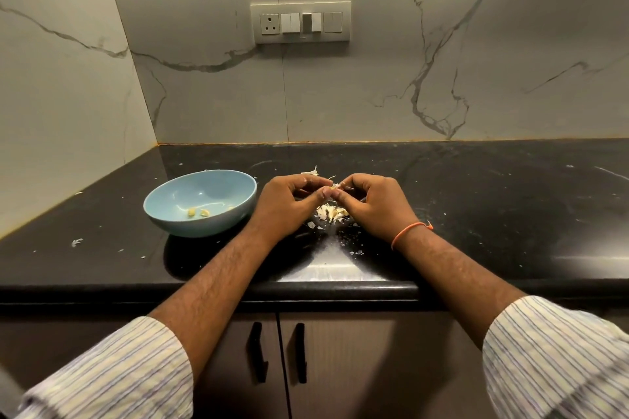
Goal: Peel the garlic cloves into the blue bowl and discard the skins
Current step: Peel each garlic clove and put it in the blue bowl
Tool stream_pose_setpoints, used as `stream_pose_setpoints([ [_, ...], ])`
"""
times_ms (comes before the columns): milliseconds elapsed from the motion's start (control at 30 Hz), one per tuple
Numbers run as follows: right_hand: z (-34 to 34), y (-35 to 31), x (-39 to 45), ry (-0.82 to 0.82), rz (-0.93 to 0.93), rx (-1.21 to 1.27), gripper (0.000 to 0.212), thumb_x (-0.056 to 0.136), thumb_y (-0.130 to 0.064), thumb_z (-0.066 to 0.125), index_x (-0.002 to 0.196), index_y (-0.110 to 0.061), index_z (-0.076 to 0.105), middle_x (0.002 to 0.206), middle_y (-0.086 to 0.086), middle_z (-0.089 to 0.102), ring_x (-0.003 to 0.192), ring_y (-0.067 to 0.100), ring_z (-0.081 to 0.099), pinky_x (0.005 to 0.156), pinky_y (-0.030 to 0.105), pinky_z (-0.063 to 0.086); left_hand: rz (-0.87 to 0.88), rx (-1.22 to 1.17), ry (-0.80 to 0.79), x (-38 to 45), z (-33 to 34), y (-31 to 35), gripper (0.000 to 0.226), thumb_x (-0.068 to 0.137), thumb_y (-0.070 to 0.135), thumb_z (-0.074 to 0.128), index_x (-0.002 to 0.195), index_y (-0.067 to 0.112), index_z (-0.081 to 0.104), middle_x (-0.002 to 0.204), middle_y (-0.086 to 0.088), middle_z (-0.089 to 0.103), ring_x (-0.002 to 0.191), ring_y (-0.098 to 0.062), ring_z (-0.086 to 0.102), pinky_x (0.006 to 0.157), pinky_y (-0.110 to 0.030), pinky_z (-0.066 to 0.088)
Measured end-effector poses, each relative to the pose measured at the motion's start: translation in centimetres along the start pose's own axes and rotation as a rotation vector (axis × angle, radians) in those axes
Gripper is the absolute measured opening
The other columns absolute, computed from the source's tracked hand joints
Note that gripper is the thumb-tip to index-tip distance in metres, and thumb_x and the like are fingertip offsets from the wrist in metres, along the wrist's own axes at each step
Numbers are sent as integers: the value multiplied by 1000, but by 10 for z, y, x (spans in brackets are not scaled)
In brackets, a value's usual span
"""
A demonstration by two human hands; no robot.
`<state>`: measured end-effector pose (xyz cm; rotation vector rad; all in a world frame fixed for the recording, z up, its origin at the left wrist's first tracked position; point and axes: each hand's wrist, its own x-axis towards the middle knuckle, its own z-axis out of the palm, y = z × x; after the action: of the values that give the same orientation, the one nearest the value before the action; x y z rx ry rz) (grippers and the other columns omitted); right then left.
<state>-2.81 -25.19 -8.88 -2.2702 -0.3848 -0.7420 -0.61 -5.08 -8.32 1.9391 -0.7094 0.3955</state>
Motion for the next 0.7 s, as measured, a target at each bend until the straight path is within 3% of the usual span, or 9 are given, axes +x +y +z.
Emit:
stream_pose_setpoints([
  [100,0,0,-1,-15,-23,48,17,95,-34,78,98,-18,79,82,-8,76,76,7,73,70,28,60,-38,-43,34,2,-2,-2,18,96,18,77,114,16,82,101,4,82,93,-4,77,83,-20,61],
  [267,0,0,0,37,7,66,4,94,-25,79,96,-22,78,81,-15,72,76,-3,68,70,11,49,-111,-144,70,2,-4,-5,21,97,16,76,117,13,81,99,2,82,85,0,74,78,-17,57],
  [467,-1,5,1,52,45,-39,30,88,-10,79,112,-29,78,102,-8,77,92,15,69,89,34,58,-123,-163,70,1,-3,-5,25,92,11,80,117,13,80,104,3,82,98,-8,78,85,-19,60],
  [600,-1,5,3,98,87,-11,14,93,-30,79,105,-25,81,91,-9,79,83,6,73,83,36,63,-125,-163,72,2,-4,-7,26,91,12,81,117,12,80,105,3,82,98,-9,78,89,-24,62],
  [700,-2,6,1,134,90,-92,26,87,-54,79,85,-28,80,73,-14,74,70,3,69,70,35,61,-123,-148,80,2,-3,-7,25,92,15,81,116,14,80,104,4,82,96,-7,78,87,-24,63],
])
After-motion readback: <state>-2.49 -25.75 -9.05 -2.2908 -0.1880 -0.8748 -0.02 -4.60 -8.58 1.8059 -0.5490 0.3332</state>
